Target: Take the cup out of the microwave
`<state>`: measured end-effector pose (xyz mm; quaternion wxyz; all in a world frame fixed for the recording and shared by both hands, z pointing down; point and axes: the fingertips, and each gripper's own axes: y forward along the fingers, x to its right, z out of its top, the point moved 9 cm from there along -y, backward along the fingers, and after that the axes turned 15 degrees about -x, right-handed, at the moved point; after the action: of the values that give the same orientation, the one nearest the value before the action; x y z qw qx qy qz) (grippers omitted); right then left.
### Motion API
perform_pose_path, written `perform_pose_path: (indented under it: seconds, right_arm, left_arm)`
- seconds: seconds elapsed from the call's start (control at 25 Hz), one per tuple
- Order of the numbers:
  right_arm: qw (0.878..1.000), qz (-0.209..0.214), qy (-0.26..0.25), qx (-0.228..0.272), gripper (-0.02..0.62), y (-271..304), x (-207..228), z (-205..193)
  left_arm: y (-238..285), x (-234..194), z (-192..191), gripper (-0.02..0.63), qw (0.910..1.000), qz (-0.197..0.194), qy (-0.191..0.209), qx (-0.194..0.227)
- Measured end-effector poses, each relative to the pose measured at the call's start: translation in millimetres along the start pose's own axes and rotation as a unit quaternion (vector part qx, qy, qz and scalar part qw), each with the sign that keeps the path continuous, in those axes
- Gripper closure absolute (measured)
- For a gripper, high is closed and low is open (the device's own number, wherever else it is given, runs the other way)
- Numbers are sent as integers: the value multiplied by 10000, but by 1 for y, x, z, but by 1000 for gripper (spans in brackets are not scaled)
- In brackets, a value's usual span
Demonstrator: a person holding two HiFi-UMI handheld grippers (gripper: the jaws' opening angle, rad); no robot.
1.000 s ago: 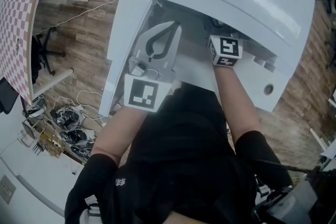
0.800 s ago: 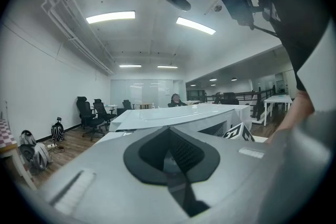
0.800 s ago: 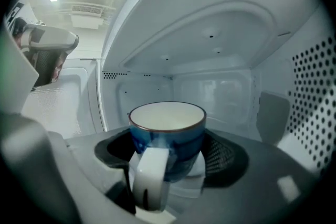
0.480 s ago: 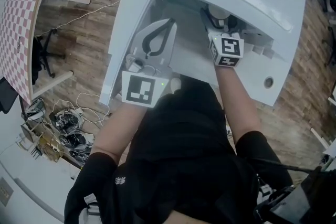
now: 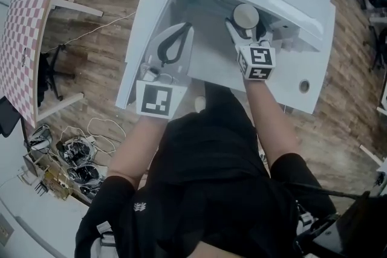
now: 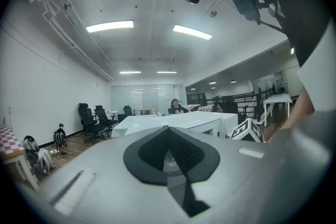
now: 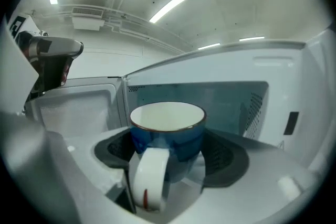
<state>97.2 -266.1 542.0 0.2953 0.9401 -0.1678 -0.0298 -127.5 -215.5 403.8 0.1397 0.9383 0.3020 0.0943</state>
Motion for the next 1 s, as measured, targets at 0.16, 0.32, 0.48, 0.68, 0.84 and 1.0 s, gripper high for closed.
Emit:
perform_pose_path:
  seconds: [0.16, 0.32, 0.48, 0.68, 0.84, 1.0]
  right_arm:
    - [10000, 18, -43, 13, 208, -19, -4, 0]
    - [10000, 60, -62, -13, 208, -38, -3, 1]
    - [9999, 120, -70, -10, 208, -53, -4, 7]
    - [9998, 179, -128, 1, 209, -73, -2, 20]
    - [9996, 222, -142, 48, 209, -87, -5, 33]
    - [9992, 357, -159, -17, 209, -96, -7, 45]
  left_arm:
    - [-12, 2, 6, 600, 10000, 59, 44, 30]
    - [-21, 6, 11, 599, 9998, 167, -12, 65]
    - [-27, 4, 20, 600, 9996, 260, -77, 114]
    - [-32, 5, 34, 600, 9993, 299, 58, 220]
    - [-39, 0, 47, 600, 9992, 323, 33, 232]
    - [-48, -8, 55, 600, 9989, 376, 73, 286]
